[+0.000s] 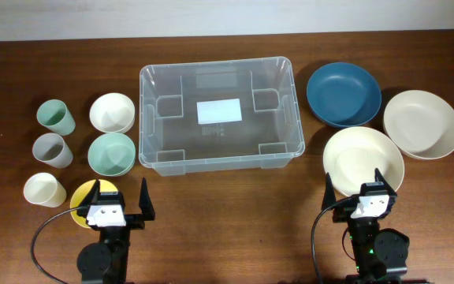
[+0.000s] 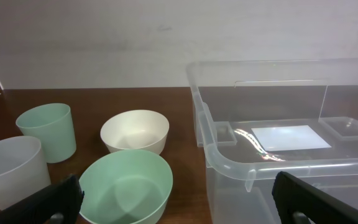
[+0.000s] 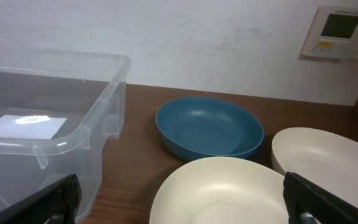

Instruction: Pack container

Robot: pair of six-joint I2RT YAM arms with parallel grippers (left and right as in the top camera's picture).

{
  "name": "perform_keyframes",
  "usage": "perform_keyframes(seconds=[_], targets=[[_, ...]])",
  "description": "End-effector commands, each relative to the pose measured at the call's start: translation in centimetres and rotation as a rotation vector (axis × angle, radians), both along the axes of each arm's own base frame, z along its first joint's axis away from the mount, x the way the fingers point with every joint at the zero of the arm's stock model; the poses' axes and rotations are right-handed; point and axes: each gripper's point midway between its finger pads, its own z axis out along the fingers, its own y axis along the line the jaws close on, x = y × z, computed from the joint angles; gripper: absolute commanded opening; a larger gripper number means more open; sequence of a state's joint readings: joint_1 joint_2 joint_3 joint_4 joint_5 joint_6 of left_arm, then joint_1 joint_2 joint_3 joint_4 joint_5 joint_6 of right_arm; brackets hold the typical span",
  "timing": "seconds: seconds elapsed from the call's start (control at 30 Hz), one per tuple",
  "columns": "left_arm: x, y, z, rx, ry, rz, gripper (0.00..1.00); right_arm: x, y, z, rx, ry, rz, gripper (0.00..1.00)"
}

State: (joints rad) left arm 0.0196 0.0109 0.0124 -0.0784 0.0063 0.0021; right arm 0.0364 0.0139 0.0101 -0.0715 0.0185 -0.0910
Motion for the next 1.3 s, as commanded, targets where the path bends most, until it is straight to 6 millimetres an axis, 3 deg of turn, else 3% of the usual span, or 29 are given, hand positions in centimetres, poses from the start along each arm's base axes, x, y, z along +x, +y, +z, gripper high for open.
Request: perform_keyframes(seconds=[0.0,0.27,0.53,0.6,0.7,0.83,0.9,1.03,1.13,1.27], targets=[[0.0,0.0,-0.2,-0.006,0.003,0.000,1.00,0.0,-0.3,-0.2,-0.012,0.003,-0.018,0.99],[0.0,0.0,-0.2,-0.006,0.003,0.000,0.99,0.0,0.1,-0.2,0.020,0.005,0.003,0.99],[0.0,0.0,-0.2,-0.006,0.003,0.000,1.00,-0.5,3.7,0.5,0.035,-0.016,0.211,0.99],[0.0,0.0,-0.2,-0.006,0.003,0.000,0.99,-0.8,4.3,1.8,0.035,-0.043,0.249,0.99],[0.0,0.0,-0.2,-0.006,0.003,0.000,0.99,-1.5,4.5,5.4,0.030,-0.102,0.266,0.99],[0.0,0.0,-0.2,-0.006,0.003,0.000,0.99,-2.8,2.9,11.1,0.027,-0.148,0.171,0.99],[0.0,0.0,-0.2,-0.006,0.003,0.000,1.00,-3.1,1.7,13.0,0.027,-0.106,0.104,0.99],[0.0,0.0,-0.2,-0.006,0.003,0.000,0.99,-3.1,1.0,14.7,0.023,0.091,0.057,0.99],[0.0,0.0,-0.2,-0.006,0.003,0.000,1.00,-3.2,2.6,15.0,0.041,0.313,0.147,0.99],[0.0,0.0,-0.2,-0.006,0.003,0.000,0.99,-4.1,6.9,16.1,0.138,0.541,0.393,0.99]])
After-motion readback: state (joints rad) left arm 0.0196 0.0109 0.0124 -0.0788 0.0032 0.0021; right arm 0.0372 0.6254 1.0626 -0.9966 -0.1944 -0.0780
